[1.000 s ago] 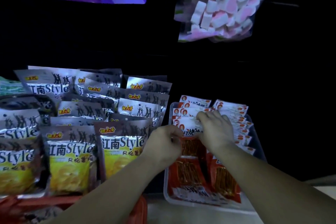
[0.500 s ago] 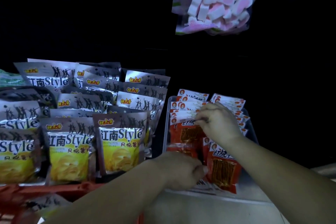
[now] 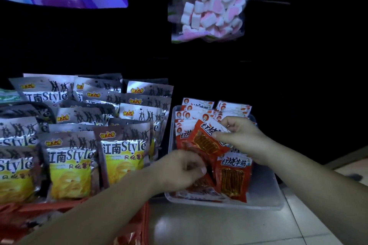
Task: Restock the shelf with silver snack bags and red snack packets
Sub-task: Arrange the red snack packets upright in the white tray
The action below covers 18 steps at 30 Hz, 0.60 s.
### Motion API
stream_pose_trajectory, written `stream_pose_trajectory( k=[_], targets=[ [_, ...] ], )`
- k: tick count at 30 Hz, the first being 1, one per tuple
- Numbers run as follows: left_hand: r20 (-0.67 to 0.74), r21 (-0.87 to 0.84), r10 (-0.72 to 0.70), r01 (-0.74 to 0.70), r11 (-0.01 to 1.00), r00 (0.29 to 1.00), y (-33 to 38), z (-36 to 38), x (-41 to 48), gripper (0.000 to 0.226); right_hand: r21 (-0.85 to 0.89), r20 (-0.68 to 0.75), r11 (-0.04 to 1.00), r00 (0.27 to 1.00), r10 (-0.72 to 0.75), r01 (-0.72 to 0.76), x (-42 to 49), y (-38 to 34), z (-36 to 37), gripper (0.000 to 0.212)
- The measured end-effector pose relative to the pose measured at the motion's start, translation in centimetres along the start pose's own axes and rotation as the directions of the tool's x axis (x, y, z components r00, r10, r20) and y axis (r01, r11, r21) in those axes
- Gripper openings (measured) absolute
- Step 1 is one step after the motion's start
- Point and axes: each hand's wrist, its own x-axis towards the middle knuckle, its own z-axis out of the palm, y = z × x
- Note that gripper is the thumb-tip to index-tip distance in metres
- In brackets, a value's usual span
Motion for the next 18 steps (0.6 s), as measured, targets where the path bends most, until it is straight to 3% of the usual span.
stream_pose_trajectory(
  k=[2, 4, 6, 9, 13, 16, 18],
  targets=[
    [-0.29, 0.017, 0.135, -0.136, 0.991, 0.947, -0.5, 0.0, -0.2, 0.004, 0.018, -0.011, 1.0, 1.0, -0.026, 0.026, 0.0, -0.1, -0.3, 0.022],
    [-0.496, 0.13, 0.247, -0.21, 0.969, 0.832, -0.1, -0.4, -0.4, 0.018, 0.051, -0.001, 0.999, 1.0, -0.01, 0.01, -0.2, -1.0, -0.4, 0.025],
    [-0.523, 0.046, 0.207, -0.215, 0.976, 0.827, 0.6, -0.9, -0.6, 0.034, 0.079, 0.021, 0.997, 0.999, -0.026, 0.024, -0.5, -1.7, -0.2, 0.05],
    [-0.395, -0.386, 0.046, -0.212, 0.898, 0.917, 2.0, -1.6, -0.8, 0.04, 0.118, 0.001, 0.993, 1.0, -0.021, 0.021, -0.9, -2.6, 0.2, 0.084],
    [-0.527, -0.497, -0.013, -0.295, 0.816, 0.85, 3.2, -2.3, -1.0, 0.059, 0.256, -0.091, 0.966, 0.996, -0.023, 0.046, -1.1, -2.8, 1.1, 0.063],
    [-0.578, -0.531, -0.083, -0.297, 0.794, 0.812, 3.3, -2.5, -0.8, 0.082, 0.33, -0.142, 0.943, 0.99, 0.019, 0.029, -1.5, -2.7, 2.4, 0.074],
    [-0.604, -0.522, -0.097, -0.3, 0.799, 0.791, 3.4, -2.6, -1.0, 0.08, 0.369, -0.189, 0.928, 0.982, 0.018, 0.054, -1.7, -2.7, 3.8, 0.081]
  ],
)
